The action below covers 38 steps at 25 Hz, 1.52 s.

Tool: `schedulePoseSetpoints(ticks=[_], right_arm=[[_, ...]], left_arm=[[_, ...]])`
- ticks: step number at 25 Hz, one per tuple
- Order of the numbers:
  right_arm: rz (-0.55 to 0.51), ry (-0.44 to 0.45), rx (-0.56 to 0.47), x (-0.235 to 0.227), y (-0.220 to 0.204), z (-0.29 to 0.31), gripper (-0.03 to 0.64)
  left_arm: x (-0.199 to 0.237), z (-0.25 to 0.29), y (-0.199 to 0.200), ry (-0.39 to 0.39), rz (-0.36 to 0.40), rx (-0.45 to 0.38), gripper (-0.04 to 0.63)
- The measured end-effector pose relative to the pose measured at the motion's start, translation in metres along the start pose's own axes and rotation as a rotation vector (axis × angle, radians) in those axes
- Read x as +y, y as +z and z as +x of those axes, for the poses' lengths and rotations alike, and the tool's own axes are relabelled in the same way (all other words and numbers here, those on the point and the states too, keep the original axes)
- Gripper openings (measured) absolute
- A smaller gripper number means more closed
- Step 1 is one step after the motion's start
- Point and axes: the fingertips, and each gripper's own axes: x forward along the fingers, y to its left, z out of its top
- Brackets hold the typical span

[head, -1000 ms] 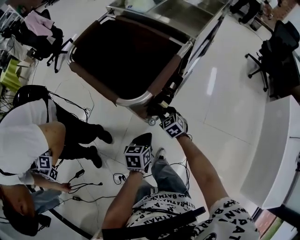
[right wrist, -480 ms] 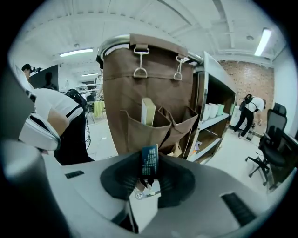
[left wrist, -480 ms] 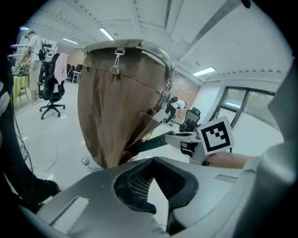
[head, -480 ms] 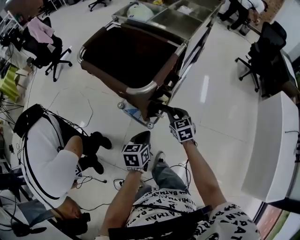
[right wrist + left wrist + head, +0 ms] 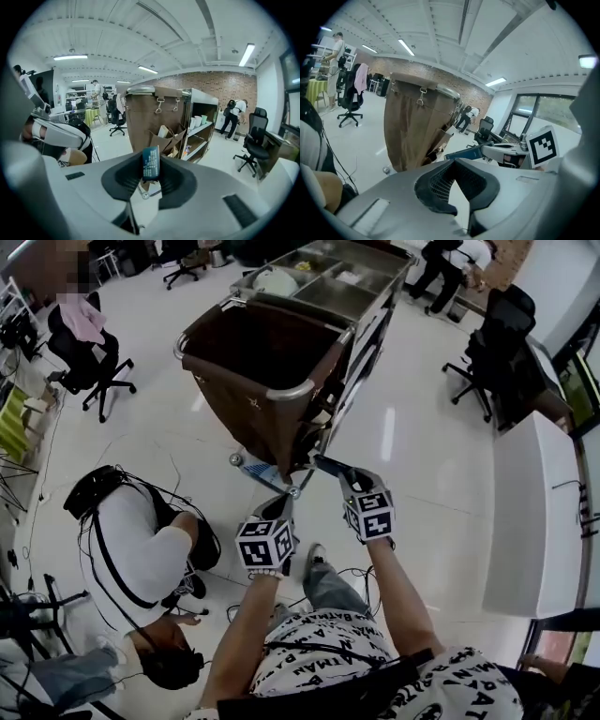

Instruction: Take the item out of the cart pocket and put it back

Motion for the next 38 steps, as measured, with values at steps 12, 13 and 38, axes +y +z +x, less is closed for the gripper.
schedulePoseSetpoints(ticks=[12,13,38], right_arm=[[0.010,-0.063,0.005,0.098,-0.035,-0.143,0.095],[0.015,-0.066,0.005,0.101,-0.036,-0.151,0.095],[0.075,-0.046,-0.065,0.076,-0.035,-0.203,0.095]], left_arm=[[-0.036,-0.103,-0.041,-0.116,0.062,-0.010,0.000],[-0.038,-0.107,-0.044,-0.121,0.063,-0.008,0.000],[-0.110,-0.116,-0.045,-0.186,0.101,-0.047,0.000]])
